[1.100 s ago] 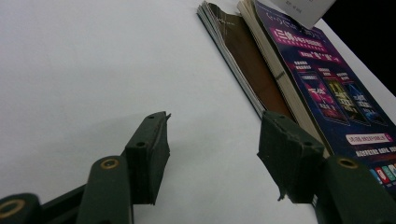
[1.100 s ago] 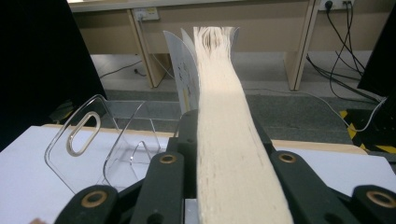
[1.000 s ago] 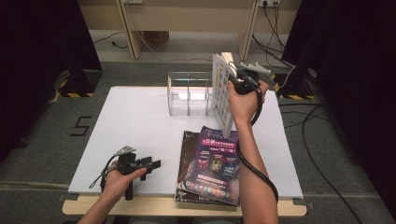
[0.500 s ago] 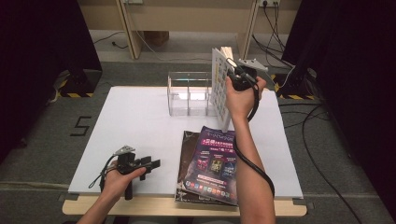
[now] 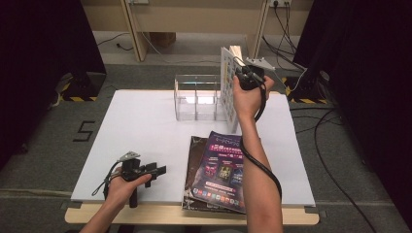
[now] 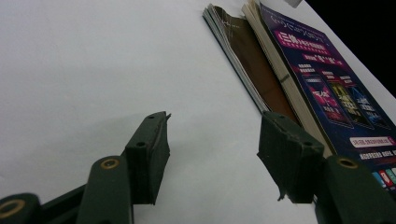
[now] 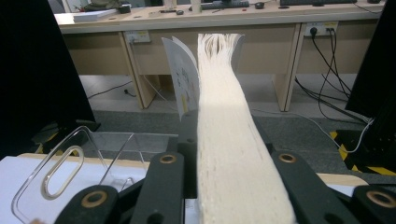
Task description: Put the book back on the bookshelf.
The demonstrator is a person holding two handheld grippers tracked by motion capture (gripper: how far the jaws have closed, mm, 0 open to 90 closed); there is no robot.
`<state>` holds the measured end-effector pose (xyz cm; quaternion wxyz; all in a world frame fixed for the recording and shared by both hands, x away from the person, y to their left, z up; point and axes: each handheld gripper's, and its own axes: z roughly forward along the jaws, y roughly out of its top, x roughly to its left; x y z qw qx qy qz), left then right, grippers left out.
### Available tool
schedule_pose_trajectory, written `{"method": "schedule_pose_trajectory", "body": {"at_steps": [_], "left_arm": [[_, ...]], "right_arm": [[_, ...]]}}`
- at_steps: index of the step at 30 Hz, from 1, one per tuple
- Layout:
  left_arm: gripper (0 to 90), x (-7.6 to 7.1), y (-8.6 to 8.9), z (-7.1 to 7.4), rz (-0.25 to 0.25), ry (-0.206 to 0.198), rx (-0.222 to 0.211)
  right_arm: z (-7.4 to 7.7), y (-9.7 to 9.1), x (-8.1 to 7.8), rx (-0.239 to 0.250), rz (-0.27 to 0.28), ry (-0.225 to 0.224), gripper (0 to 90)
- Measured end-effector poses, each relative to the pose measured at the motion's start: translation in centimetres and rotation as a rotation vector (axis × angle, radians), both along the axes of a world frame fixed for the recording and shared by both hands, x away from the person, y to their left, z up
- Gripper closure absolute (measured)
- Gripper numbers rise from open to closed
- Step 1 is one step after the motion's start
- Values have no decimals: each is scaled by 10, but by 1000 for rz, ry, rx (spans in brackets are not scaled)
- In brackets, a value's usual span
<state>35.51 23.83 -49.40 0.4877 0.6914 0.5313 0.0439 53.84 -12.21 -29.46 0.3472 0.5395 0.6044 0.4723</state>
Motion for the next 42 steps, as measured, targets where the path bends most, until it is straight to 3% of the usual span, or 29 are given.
{"method": "schedule_pose_trajectory", "body": {"at_steps": [13,21,30,42], "left_arm": [[420,1,0,-1,-2,1,-1],[420,1,0,-2,-2,3,-1],[419,-1,-2,-1,-10,-2,5],[419,-1,-3,0,-12,-6,4]], "right_arm": [[-14,4,14,2,-20,-23,745],[-21,5,10,-32,-22,-39,742],[-22,-1,0,-40,-29,5,734],[-12,-8,-1,-37,1,79,674]]}}
